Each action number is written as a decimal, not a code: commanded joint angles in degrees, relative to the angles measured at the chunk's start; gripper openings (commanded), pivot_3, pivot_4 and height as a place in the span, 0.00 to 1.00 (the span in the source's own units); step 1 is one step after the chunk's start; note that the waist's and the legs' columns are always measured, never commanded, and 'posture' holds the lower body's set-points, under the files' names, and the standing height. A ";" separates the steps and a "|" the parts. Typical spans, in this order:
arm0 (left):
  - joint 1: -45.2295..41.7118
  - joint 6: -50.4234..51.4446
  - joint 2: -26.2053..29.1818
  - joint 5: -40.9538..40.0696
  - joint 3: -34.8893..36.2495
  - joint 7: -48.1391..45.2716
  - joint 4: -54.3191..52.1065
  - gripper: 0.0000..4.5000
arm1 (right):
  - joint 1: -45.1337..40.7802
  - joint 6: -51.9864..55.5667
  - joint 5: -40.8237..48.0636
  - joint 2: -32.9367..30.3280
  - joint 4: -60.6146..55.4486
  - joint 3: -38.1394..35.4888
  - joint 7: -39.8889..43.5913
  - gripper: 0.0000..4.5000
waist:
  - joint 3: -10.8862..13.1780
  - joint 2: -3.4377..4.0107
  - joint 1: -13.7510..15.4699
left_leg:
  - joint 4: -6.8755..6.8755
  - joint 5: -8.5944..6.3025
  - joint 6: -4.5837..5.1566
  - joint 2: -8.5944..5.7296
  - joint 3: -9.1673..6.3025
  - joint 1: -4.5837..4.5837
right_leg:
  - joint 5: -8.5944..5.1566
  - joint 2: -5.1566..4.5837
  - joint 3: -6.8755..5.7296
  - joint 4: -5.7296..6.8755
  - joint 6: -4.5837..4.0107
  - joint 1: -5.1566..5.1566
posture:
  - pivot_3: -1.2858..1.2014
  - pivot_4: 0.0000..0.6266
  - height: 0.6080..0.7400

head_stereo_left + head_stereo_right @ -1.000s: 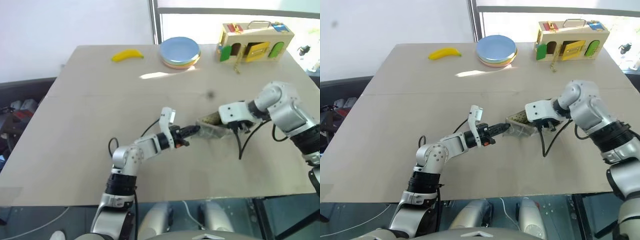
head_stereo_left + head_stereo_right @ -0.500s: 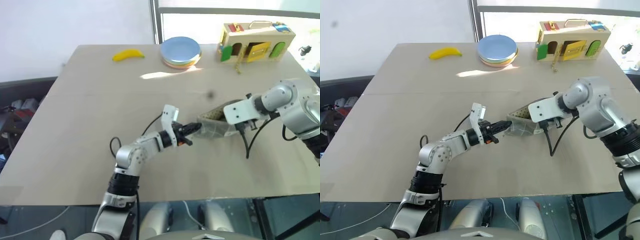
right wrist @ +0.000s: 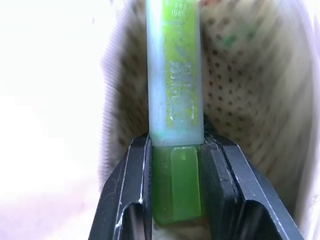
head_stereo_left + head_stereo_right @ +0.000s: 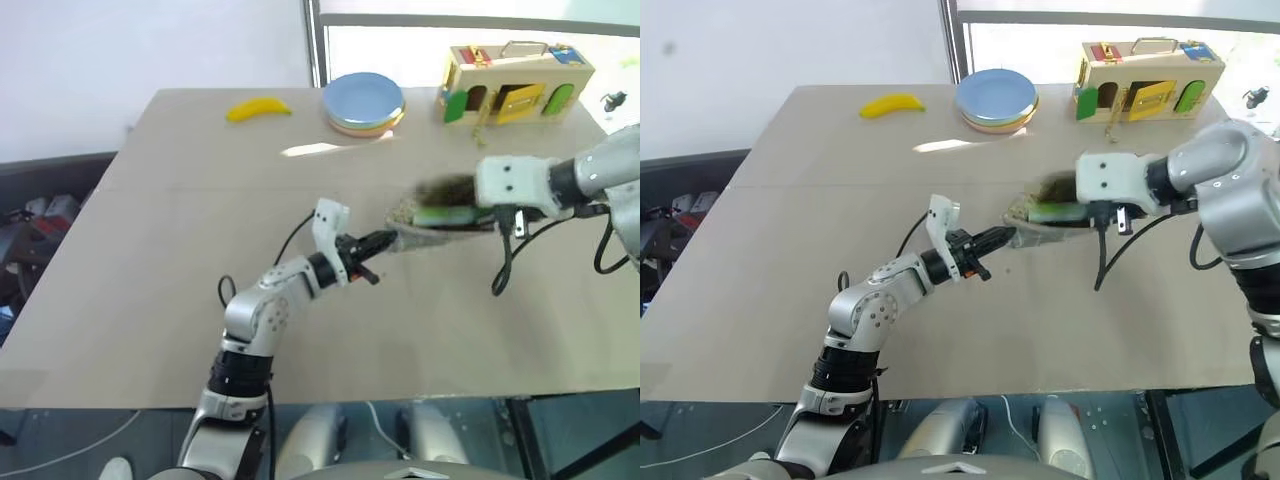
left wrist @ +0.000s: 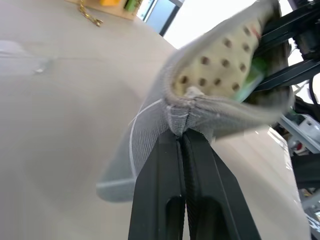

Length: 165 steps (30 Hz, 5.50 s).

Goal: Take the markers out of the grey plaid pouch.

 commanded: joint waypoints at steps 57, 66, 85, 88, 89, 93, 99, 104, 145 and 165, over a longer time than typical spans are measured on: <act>7.87 11.93 5.49 -16.10 5.33 4.32 -19.63 0.00 | -0.07 -2.05 9.77 3.28 1.61 3.30 -10.90 0.01 | 0.23 -0.03 0.11 | 0.03 -0.05 0.07 0.04 0.13 -0.02 | 0.00 0.00 0.06 -0.05 0.00 0.00 | 0.52 0.24 1.00; 8.31 11.78 5.71 -17.90 3.77 3.44 -20.73 0.00 | -2.17 -8.46 6.76 9.12 11.01 7.09 -9.64 0.01 | 0.24 -0.02 0.05 | 0.04 -0.05 0.07 0.04 0.16 0.00 | 0.00 0.02 0.09 -0.02 0.00 -0.01 | 0.52 0.24 1.00; 7.49 10.94 5.78 -19.54 3.77 3.47 -20.02 0.00 | -2.97 -25.61 -6.87 11.56 22.67 15.64 -6.82 0.52 | 0.23 -0.02 0.05 | 0.04 -0.04 0.06 0.03 0.14 0.01 | 0.00 0.03 0.06 -0.02 0.00 -0.03 | 0.52 0.24 1.00; 6.96 11.17 5.17 -21.37 5.32 4.51 -19.96 0.00 | -1.38 -26.34 -7.55 10.84 20.59 17.21 -3.37 0.52 | 0.24 -0.02 0.04 | 0.03 -0.04 0.06 0.04 0.14 0.00 | 0.00 0.03 0.06 -0.02 0.00 -0.03 | 0.52 0.24 1.00; 6.87 11.22 5.07 -21.89 5.76 4.85 -19.88 0.00 | -1.31 -26.38 -7.82 10.88 20.33 17.17 -3.13 0.52 | 0.23 -0.02 0.02 | 0.03 -0.04 0.06 0.04 0.14 0.00 | 0.00 0.03 0.07 -0.02 0.00 -0.03 | 0.52 0.24 1.00; 6.55 11.38 4.93 -23.56 7.03 6.11 -19.80 0.00 | -1.98 -24.55 -7.82 10.39 17.79 16.11 -1.42 0.59 | 0.23 -0.02 -0.01 | 0.04 -0.04 0.05 0.04 0.14 0.02 | 0.00 0.05 0.06 0.00 0.00 -0.02 | 0.52 0.24 1.00; 4.96 13.56 2.89 -32.03 10.88 12.02 -18.54 0.00 | -3.19 -19.49 -7.85 8.33 9.57 15.06 1.47 1.00 | 0.23 -0.02 0.05 | 0.04 -0.04 0.05 0.04 0.12 0.02 | 0.00 0.04 0.06 -0.02 0.00 -0.02 | 0.52 0.24 1.00; 5.38 14.21 3.31 -33.15 10.89 13.23 -15.25 0.00 | -3.74 -15.56 -8.70 7.42 6.37 16.43 3.70 1.00 | 0.23 -0.03 0.08 | 0.05 -0.04 0.05 0.04 0.10 0.02 | 0.00 0.03 0.04 -0.02 0.00 -0.01 | 0.52 0.24 1.00; 9.66 5.22 5.83 -14.80 4.67 1.25 -6.43 0.00 | -0.51 -22.03 -18.36 10.91 12.40 17.37 -0.49 0.08 | 0.19 -0.07 0.10 | -0.12 -0.03 -0.01 0.05 -0.01 0.82 | 0.07 0.06 -0.04 -0.08 -0.12 0.68 | 0.52 0.24 1.00; 5.52 -7.22 6.76 1.39 -4.88 -0.83 -13.18 0.00 | -4.53 -17.30 -17.71 7.85 10.45 10.05 -6.09 0.08 | 0.24 -0.09 0.07 | -0.22 -0.01 -0.03 0.06 0.02 0.03 | 0.07 0.05 -0.02 -0.22 -0.12 -0.05 | 0.52 0.24 1.00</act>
